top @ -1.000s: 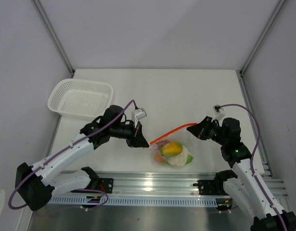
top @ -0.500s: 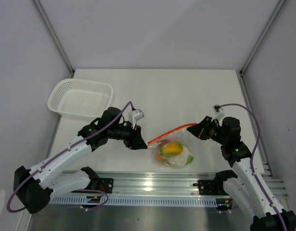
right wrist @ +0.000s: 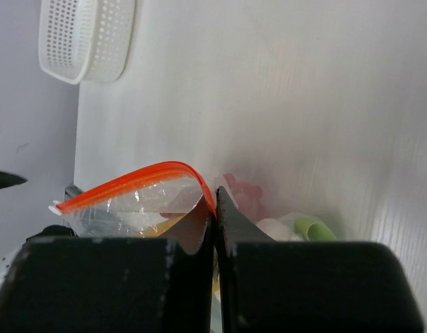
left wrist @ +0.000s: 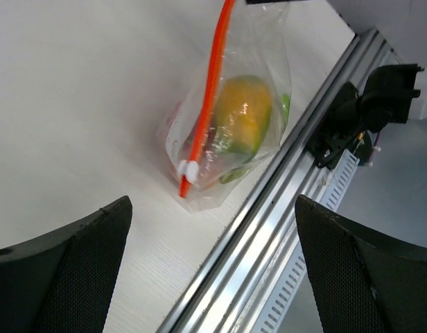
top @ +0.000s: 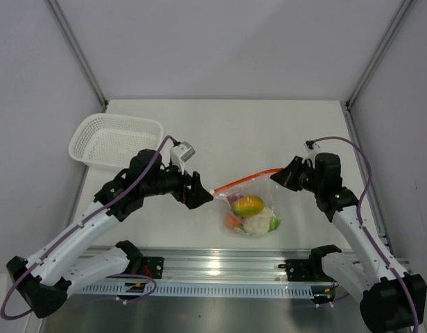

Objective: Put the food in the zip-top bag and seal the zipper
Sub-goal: Zip the zipper food storage bag at the center of the board, then place the zipper food storage bag at the center of the board.

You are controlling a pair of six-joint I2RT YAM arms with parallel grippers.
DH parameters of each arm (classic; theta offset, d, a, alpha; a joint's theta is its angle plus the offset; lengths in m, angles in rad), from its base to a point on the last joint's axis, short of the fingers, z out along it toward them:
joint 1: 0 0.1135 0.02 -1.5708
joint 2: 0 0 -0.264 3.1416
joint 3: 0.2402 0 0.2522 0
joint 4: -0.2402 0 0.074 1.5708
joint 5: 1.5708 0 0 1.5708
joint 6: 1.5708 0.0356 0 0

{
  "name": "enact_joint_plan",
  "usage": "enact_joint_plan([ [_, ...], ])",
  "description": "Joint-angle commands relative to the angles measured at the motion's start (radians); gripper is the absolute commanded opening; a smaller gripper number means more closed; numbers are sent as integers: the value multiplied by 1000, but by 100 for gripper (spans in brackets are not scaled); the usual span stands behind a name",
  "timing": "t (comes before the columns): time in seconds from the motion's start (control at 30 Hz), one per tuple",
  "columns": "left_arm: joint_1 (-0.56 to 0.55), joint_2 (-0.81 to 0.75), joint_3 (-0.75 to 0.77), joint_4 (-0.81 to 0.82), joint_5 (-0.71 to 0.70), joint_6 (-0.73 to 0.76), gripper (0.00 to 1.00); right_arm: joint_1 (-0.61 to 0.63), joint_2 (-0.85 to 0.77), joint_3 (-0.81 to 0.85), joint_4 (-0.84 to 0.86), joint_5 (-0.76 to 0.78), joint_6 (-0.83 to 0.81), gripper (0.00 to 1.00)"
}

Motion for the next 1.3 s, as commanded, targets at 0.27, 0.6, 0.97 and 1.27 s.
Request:
enact_joint_plan([
  [0.27, 7, -141, 8, -33, -42, -38, 99, -31, 400, 350, 20, 180, -52, 0],
  [0.6, 7, -247, -78, -24, 9, -110, 100, -117, 883, 672, -64, 158, -6, 0],
  [0.97, 7, -279, -136, 6, 24, -140, 100, -147, 1060, 755, -61, 161, 18, 17],
  [1.27, 7, -283, -161, -1, -2, -149, 100, -140, 1014, 841, -165, 259, -68, 90],
])
